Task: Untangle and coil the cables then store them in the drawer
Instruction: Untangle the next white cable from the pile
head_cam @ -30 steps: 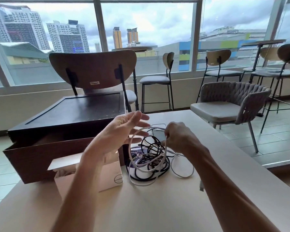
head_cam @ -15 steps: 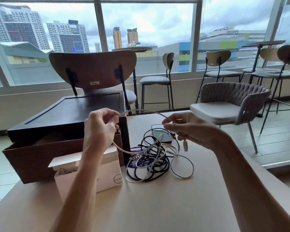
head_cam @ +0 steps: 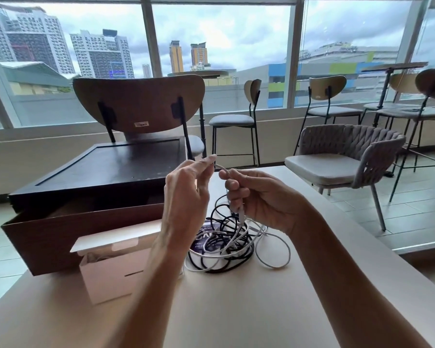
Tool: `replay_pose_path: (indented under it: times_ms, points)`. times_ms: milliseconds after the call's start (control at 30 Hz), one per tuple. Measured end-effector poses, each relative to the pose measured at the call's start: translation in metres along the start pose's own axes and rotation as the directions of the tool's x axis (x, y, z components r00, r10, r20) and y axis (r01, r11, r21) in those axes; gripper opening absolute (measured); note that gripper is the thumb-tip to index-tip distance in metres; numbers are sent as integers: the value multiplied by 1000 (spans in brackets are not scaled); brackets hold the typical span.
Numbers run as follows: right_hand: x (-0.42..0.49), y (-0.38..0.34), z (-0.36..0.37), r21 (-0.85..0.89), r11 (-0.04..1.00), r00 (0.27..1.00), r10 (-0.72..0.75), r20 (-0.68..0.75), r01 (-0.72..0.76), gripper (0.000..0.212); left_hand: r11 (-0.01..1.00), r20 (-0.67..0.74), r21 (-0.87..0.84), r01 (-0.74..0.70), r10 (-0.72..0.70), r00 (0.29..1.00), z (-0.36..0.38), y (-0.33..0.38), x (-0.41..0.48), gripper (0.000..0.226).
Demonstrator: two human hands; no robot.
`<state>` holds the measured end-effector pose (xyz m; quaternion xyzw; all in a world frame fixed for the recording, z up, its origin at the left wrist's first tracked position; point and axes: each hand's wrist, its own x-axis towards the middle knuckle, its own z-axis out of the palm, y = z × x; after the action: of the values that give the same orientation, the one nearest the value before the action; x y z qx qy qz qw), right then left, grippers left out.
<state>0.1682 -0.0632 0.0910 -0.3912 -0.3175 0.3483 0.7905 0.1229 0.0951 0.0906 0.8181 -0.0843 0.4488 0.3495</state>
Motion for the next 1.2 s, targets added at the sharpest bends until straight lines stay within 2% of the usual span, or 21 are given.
replay_pose_path:
  times_ms: [133,267,333,433,500,567,667,733,800,833,900,1000,1067,1200]
  points:
    - [-2,2,8,65,998,993,-9,116,1,16,991,-31,-94,99,-103,994,-4,-3,1,26]
    - [2,5,11,79,994,983,-92,157,80,15,982,51,-102,161,-156,986,-5,1,1,24]
    - [6,2,9,135,975,978,-189,84,176,19,981,132,-73,181,-170,976,-6,0,0,26]
    - [9,-2,0,290,898,944,-307,-123,330,22,985,281,-12,172,-162,946,-8,-1,-2,29]
    - [12,-2,-3,294,861,904,-352,-244,415,19,989,394,41,142,-147,907,-9,-1,-2,27]
    - [16,0,-4,203,868,861,-368,-352,454,16,991,488,86,102,-131,863,-9,1,-2,22]
    - [18,4,-3,-18,888,784,-414,-463,459,16,990,533,124,67,-124,837,-12,4,-1,15]
    - [17,6,-2,-167,887,758,-455,-467,430,19,990,520,126,61,-118,846,-16,5,1,14]
    - [15,7,0,-392,848,746,-511,-428,356,21,994,502,102,38,-84,861,-20,7,2,17]
    - [14,8,0,-507,807,750,-530,-397,302,20,996,503,83,21,-60,862,-22,9,3,19]
    - [11,7,4,-671,715,808,-505,-304,194,14,999,525,42,-22,-4,851,-26,14,3,20]
    - [8,8,8,-765,638,922,-343,-182,86,9,999,559,-2,-53,45,828,-34,17,5,13]
    - [8,8,10,-725,684,962,-243,-123,80,9,999,539,-9,-46,43,841,-41,13,9,13]
    - [2,3,12,-593,801,990,-135,-41,85,16,997,434,-77,16,19,901,-51,3,16,26]
